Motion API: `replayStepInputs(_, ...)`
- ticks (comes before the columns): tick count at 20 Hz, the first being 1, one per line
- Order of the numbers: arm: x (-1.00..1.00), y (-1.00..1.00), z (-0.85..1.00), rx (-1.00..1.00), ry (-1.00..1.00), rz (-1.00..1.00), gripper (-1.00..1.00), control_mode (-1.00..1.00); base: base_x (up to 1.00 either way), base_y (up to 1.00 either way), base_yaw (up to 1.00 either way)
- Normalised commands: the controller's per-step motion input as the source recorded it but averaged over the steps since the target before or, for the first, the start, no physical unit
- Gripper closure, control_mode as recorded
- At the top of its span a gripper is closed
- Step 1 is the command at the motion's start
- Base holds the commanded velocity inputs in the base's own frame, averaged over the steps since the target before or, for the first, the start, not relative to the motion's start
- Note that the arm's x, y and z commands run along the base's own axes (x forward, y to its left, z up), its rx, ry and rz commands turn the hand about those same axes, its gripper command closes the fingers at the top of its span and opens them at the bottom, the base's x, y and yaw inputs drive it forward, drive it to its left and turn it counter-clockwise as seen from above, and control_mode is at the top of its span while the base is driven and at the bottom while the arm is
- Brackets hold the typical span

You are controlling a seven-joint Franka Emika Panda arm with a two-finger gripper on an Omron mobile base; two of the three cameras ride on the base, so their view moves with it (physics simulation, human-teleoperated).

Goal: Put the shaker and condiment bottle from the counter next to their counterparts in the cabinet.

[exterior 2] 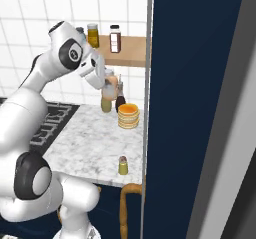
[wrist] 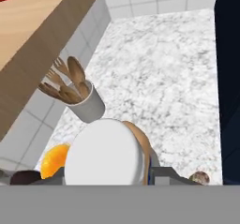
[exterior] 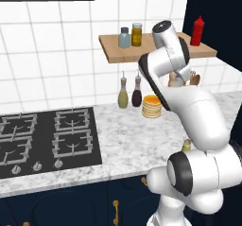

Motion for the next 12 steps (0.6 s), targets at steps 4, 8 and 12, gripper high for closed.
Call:
replayStepInputs(4, 0.0, -0.22, 0.8, 0.0, 0.0, 0.0, 1.0, -1.0, 0.0, 0.0, 0.0)
replayStepInputs(8, -0.01, -0.23, 0.66, 0.0, 0.0, 0.0, 1.0, -1.0, 0.0, 0.0, 0.0)
replayStepInputs(12, -0.02, -0.07, 0.41, -0.03, 0.0, 0.04, 1.0, -1.0, 0.0, 0.0, 0.0)
